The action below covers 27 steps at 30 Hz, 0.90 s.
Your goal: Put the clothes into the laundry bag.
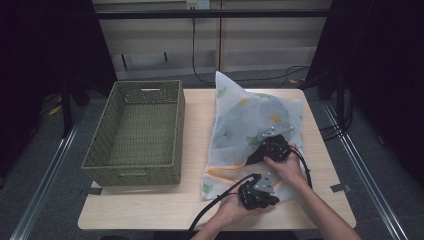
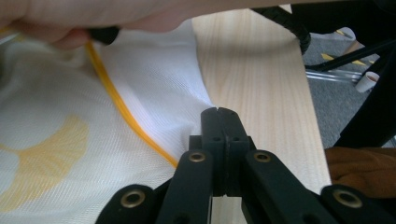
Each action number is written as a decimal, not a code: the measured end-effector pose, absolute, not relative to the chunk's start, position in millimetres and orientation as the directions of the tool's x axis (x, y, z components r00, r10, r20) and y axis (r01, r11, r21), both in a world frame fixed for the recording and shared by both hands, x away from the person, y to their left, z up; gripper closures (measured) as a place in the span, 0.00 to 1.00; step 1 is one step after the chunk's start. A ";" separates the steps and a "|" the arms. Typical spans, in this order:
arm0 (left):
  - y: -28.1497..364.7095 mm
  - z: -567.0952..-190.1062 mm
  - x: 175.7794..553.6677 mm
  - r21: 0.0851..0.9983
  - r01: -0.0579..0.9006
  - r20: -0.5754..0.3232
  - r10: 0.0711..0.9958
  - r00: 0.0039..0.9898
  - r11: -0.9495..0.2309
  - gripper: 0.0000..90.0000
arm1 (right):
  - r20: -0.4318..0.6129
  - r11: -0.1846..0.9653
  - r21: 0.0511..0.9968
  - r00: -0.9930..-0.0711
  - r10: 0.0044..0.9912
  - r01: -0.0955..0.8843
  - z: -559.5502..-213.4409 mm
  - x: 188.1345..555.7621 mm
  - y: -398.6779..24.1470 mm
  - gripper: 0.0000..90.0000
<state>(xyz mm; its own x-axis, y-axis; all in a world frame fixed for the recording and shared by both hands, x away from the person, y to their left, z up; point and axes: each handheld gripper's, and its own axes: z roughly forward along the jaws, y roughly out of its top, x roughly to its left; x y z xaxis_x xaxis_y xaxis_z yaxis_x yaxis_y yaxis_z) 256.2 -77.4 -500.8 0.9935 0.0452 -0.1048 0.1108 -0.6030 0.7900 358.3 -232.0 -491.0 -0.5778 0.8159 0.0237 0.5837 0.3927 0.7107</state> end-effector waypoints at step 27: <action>43.0 -498.3 316.0 0.774 0.352 -0.068 0.484 0.872 -0.525 0.75 | 0.055 0.452 0.646 -0.629 0.776 0.615 -492.5 264.8 -290.7 0.99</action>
